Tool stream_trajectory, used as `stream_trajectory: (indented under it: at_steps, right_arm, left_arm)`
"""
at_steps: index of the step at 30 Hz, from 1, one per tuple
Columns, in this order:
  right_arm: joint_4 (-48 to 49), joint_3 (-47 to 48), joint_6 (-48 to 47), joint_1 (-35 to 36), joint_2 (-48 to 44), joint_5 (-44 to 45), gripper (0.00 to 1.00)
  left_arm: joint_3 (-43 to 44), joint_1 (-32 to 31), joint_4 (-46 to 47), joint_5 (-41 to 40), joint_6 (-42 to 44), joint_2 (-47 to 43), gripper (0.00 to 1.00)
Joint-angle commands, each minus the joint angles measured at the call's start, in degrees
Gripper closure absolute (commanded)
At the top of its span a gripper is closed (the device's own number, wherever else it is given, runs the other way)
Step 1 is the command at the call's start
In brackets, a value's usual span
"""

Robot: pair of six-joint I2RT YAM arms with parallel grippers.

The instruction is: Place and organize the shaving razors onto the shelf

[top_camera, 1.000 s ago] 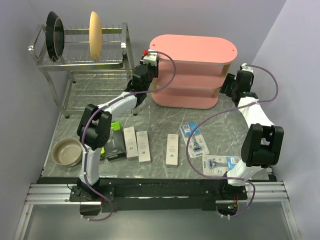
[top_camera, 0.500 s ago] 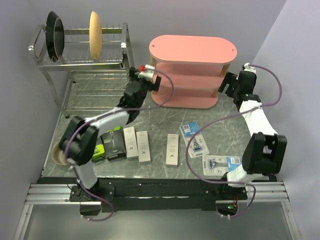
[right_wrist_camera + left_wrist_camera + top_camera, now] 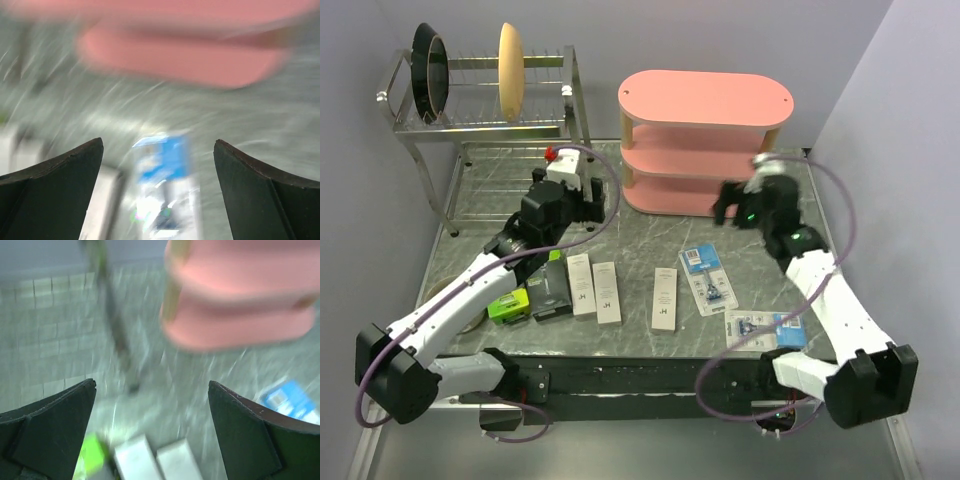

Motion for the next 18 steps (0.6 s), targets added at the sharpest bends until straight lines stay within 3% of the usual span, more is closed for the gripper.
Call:
stream_trajectory:
  at_steps: [1,5,8,18]
  right_arm:
    - [-0.6,-1.0,-4.9,12.2,-1.9,-10.0,0.02]
    - [-2.6,-0.9,-7.2,19.5,1.0,-11.5,0.02]
    - [-5.2,-2.2,-1.8,20.6,3.1,-8.8,0.03]
    - [-12.8,-5.2,18.7,32.9,6.8,6.0,0.05]
  left_arm:
    - [-4.5,5.1,-17.6,2.3,-13.7,-3.6,0.00]
    - [-9.7,7.3,-15.8,15.7,-13.1,-4.5,0.01]
    - [-11.0,7.3,-13.0,22.7,-13.2,-3.8,0.00]
    - [-9.2,7.4,-9.9,15.9,-12.3,-5.0,0.01]
